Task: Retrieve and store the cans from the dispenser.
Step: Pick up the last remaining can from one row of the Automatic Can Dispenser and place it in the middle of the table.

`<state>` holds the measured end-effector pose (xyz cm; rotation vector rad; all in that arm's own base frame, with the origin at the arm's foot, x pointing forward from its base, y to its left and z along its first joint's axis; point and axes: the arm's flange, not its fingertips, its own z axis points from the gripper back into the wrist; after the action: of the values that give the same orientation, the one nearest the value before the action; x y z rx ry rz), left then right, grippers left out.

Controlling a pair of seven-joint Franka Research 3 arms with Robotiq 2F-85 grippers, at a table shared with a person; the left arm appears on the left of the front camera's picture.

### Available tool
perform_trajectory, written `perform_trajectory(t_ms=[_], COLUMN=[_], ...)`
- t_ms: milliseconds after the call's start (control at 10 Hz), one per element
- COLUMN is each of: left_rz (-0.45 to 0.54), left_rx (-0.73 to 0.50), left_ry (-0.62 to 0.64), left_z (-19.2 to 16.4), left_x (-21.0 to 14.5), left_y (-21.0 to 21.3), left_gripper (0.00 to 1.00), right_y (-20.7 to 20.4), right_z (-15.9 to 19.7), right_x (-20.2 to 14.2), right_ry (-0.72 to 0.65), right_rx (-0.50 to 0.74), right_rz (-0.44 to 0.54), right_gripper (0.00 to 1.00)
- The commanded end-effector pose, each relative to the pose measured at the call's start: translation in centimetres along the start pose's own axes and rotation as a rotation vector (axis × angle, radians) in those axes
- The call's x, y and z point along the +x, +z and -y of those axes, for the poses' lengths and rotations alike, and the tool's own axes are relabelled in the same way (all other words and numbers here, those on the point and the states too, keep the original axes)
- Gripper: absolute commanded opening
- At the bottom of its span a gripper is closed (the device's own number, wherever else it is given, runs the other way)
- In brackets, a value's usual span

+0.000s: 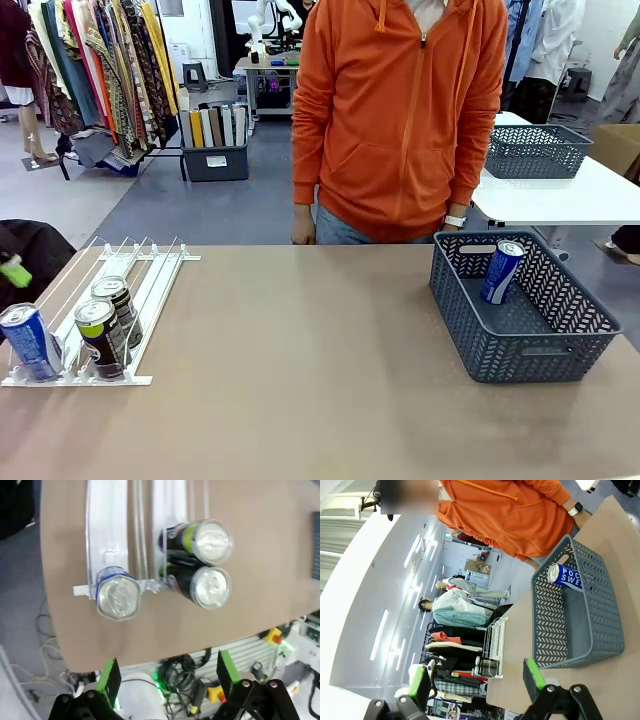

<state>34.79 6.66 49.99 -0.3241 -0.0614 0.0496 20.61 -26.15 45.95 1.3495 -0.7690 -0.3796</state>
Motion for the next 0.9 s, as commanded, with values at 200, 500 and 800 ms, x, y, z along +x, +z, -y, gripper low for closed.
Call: perform_trajectory(t_ms=[200, 500, 800], left_rz=[0.101, 0.107, 0.083], left_rx=[0.170, 0.264, 0.293], left_ry=[0.038, 0.054, 0.046], left_z=[-0.5, -0.5, -0.3], left_x=[0.2, 0.5, 1.6], left_y=[-4.2, -6.0, -8.1], left_gripper=[1.00, 1.00, 1.00], right_y=[-0.1, -0.1, -0.1], right_z=[-0.2, -0.2, -0.2], right_x=[0.3, 0.3, 0.3], right_ry=[0.027, 0.027, 0.027], right_rx=[0.018, 0.018, 0.018], right_rz=[0.016, 0.016, 0.016], right_gripper=[1.00, 1.00, 1.00])
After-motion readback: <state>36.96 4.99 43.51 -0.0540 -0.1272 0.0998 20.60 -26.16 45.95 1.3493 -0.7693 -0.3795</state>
